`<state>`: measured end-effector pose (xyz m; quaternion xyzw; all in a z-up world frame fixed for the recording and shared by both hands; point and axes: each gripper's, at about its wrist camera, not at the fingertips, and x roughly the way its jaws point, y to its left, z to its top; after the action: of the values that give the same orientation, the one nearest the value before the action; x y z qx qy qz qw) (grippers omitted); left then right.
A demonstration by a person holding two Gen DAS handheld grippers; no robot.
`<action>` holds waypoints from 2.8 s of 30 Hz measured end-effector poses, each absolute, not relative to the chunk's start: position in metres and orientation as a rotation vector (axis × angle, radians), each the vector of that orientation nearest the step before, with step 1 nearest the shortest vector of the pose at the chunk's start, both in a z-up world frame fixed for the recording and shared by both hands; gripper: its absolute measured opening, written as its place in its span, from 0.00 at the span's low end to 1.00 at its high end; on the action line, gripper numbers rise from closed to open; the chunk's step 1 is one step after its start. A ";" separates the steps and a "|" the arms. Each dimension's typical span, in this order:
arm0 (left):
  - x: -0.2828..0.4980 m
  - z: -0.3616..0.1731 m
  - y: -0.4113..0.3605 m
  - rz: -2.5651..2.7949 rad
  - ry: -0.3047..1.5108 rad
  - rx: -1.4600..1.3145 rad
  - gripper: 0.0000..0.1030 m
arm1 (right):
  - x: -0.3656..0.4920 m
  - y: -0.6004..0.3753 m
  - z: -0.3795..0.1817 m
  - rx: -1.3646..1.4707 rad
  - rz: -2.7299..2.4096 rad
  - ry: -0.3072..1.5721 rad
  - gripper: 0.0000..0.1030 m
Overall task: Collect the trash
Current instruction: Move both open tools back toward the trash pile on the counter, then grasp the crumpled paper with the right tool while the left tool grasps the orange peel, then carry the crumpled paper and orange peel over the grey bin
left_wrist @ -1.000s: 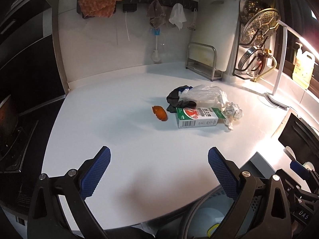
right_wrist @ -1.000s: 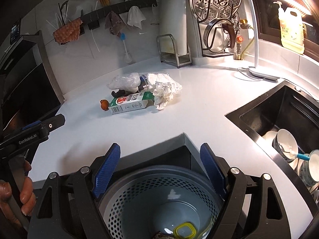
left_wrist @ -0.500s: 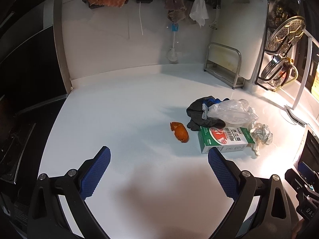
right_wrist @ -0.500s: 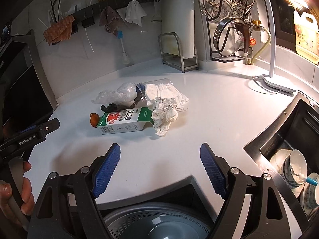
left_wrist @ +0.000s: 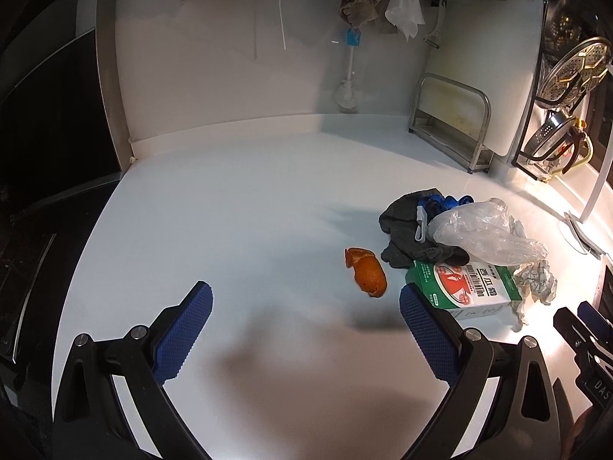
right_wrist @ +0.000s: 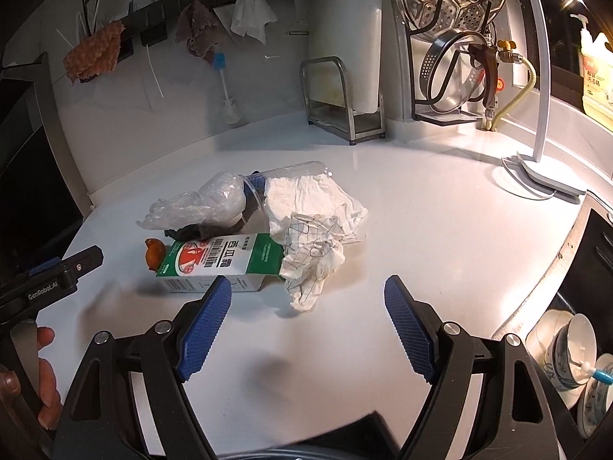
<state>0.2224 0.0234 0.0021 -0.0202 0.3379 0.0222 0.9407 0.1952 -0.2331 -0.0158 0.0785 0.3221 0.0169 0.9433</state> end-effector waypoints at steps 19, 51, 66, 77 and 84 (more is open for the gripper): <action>0.238 -0.006 0.019 0.050 0.710 -0.007 0.94 | 0.249 -0.239 -0.035 0.138 0.014 0.736 0.60; 0.285 -0.032 0.002 0.068 0.852 -0.018 0.94 | 0.196 -0.255 -0.020 0.186 0.078 0.662 0.28; 0.297 -0.042 -0.005 -0.008 0.919 -0.027 0.46 | 0.194 -0.257 -0.019 0.211 0.089 0.652 0.28; 0.269 -0.029 0.003 -0.043 0.871 -0.049 0.20 | 0.178 -0.252 -0.015 0.210 0.080 0.662 0.28; 0.224 -0.004 0.006 -0.058 0.802 -0.017 0.20 | 0.144 -0.243 -0.002 0.201 0.071 0.651 0.29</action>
<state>0.2236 0.0060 -0.0036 -0.0083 0.3902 -0.0283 0.9202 0.1439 -0.2435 -0.0019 0.0986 0.3193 0.0347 0.9419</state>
